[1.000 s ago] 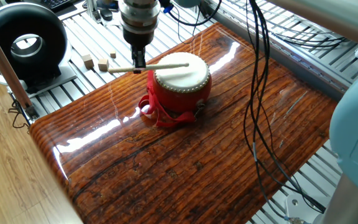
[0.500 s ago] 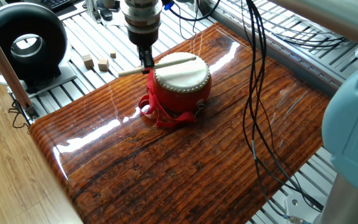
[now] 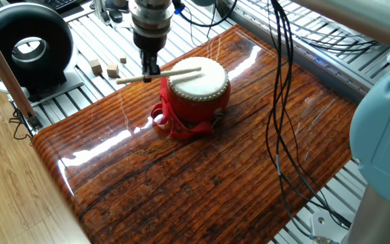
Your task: Play the drum
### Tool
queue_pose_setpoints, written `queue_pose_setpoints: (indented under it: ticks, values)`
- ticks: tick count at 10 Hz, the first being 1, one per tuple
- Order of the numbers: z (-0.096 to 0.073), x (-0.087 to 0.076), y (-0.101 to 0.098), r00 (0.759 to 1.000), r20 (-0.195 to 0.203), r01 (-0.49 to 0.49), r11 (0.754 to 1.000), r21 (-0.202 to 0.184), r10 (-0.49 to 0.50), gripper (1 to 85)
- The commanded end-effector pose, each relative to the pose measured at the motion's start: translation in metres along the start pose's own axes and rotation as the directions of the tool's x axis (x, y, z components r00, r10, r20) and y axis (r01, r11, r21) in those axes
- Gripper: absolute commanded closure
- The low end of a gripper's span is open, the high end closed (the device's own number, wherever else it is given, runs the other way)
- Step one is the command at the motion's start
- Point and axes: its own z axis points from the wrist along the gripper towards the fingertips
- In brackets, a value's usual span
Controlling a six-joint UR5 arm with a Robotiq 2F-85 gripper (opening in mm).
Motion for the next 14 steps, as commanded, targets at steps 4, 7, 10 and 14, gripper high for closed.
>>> queue_pose_setpoints:
  ticks: [4,7,10,14]
  values:
    - [-0.004,0.007,-0.001,1.0,-0.01,-0.022,1.0,0.005,0.022,84.7]
    - [-0.016,0.037,0.003,0.992,-0.121,-0.034,0.999,0.009,0.034,84.7]
    - [-0.034,0.087,-0.012,0.97,-0.24,-0.021,0.998,0.055,0.033,84.7]
    - [-0.03,0.103,-0.01,0.982,-0.186,-0.018,0.999,0.032,0.024,84.7]
